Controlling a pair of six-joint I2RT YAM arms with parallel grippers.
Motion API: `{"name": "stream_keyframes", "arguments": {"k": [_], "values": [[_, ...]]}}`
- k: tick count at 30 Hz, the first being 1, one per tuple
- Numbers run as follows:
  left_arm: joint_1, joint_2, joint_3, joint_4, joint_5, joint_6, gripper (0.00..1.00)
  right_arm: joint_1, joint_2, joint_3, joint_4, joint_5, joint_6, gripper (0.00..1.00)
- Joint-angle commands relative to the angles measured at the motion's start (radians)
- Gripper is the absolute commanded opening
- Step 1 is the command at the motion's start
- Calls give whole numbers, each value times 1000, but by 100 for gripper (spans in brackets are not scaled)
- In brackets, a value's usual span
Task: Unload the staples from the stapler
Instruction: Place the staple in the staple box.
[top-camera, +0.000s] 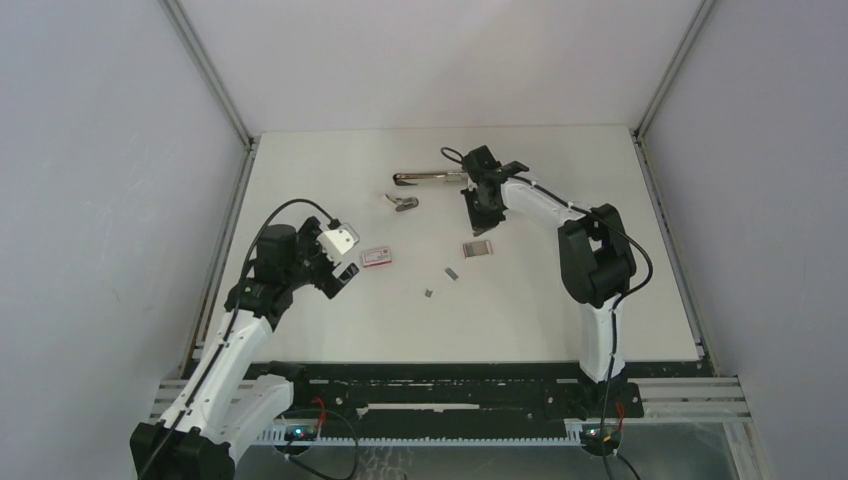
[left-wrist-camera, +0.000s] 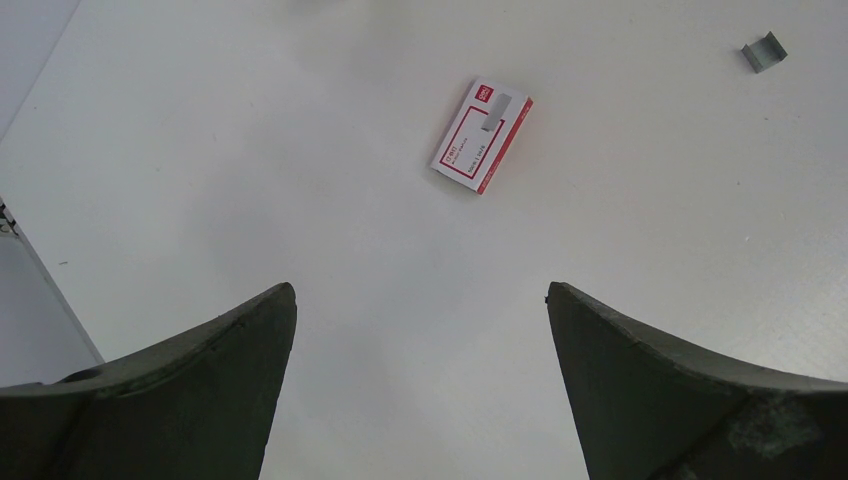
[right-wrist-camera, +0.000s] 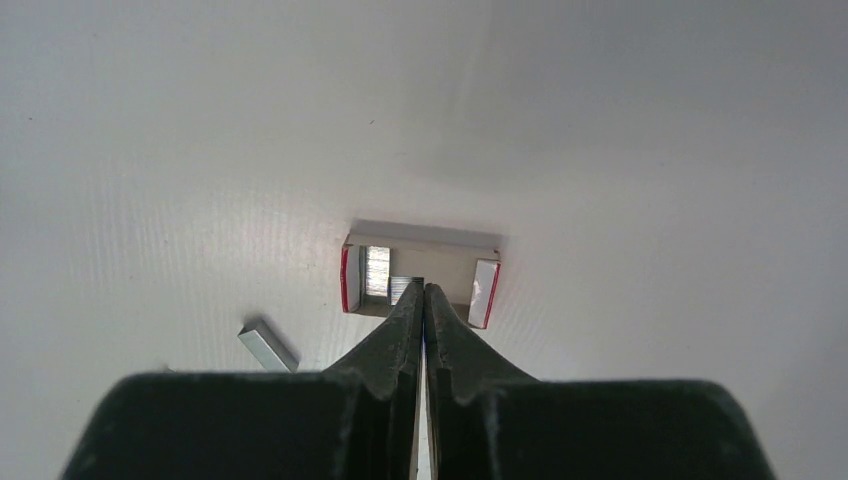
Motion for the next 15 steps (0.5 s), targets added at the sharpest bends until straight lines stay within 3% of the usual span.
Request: {"name": "stream_keyframes", "arguments": {"k": [1, 15], "values": [[7, -9, -31, 38, 3, -9, 100, 22, 9, 26, -9, 22, 77, 0], [6, -9, -33, 38, 2, -6, 100, 15, 35, -23, 6, 26, 79, 0]]}}
